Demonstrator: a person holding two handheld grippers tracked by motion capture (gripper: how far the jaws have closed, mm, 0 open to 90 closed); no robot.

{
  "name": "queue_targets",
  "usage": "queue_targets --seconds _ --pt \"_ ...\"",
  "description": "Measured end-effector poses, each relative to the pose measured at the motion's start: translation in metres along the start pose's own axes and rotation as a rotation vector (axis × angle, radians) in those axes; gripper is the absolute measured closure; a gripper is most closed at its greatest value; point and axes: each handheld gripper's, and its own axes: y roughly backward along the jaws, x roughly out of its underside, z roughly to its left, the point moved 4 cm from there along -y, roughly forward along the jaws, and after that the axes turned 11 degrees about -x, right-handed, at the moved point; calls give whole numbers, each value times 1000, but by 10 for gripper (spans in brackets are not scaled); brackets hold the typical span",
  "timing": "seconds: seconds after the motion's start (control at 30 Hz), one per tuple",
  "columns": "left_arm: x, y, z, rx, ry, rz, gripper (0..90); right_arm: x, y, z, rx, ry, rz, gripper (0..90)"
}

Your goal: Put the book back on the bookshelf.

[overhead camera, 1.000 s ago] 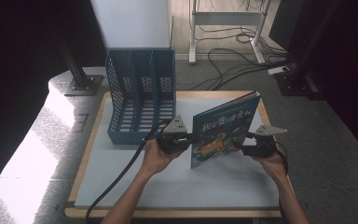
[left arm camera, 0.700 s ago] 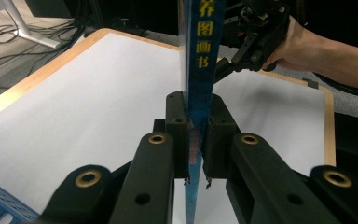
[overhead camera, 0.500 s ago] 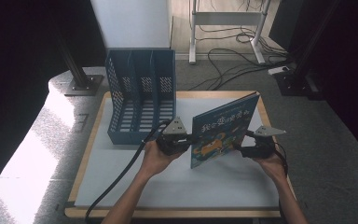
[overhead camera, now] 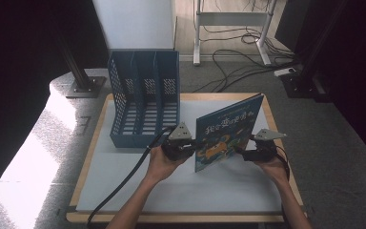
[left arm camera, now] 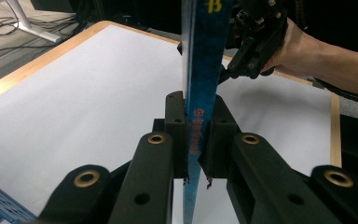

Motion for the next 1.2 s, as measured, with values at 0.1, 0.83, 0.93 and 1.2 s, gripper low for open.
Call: queue_targets --seconds 0.1,0.83,0.93,1.2 --pt "0 0 -1 -3 -1 0 828 0 1 0 -5 -16 -7 226" --pt "-3 11 6 -7 29 -42 831 -12 2 4 -32 -63 -96 281" --pt "-5 13 9 -2 45 -56 831 -18 5 5 -24 -52 -99 282" --pt "-8 23 14 -9 58 -66 831 -31 5 9 -23 -34 -99 288"
